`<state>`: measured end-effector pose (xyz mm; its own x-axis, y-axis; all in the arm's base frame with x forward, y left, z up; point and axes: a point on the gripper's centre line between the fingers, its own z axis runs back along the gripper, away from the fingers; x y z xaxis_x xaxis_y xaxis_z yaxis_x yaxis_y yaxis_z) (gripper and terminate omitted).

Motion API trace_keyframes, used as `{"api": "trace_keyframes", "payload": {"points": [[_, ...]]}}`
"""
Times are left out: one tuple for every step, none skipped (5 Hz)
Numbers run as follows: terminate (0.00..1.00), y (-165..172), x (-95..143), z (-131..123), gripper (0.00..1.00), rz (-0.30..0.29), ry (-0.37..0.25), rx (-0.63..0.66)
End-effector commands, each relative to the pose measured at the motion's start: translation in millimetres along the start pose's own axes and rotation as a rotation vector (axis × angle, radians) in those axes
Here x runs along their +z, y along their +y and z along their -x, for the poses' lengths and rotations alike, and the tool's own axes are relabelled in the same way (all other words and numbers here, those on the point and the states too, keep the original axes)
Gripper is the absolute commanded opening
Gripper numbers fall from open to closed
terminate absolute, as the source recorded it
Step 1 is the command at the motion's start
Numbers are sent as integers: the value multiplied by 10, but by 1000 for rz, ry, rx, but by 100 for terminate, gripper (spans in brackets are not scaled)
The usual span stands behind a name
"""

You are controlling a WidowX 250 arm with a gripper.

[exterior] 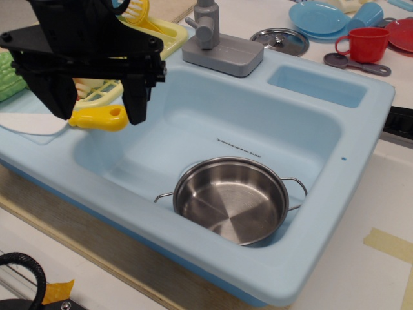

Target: Put knife in pot or pan

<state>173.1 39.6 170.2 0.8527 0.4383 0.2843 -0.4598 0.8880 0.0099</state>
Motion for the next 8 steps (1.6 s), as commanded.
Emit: {"api": "trace_keyframes", "payload": {"points": [[0, 0, 0, 0, 100, 0, 0, 0], [0, 40, 31, -38, 100, 39, 8, -223], [0, 73, 9, -73, 100, 77, 25, -437], [0, 111, 2, -101, 100, 142, 37, -666], [0, 171, -46, -119, 100, 161, 27, -764], [0, 226, -129, -169, 100, 158, -1, -815], [0, 269, -235, -252, 100, 156, -3, -831], [0, 289, -366, -290, 100, 164, -8, -832]]}}
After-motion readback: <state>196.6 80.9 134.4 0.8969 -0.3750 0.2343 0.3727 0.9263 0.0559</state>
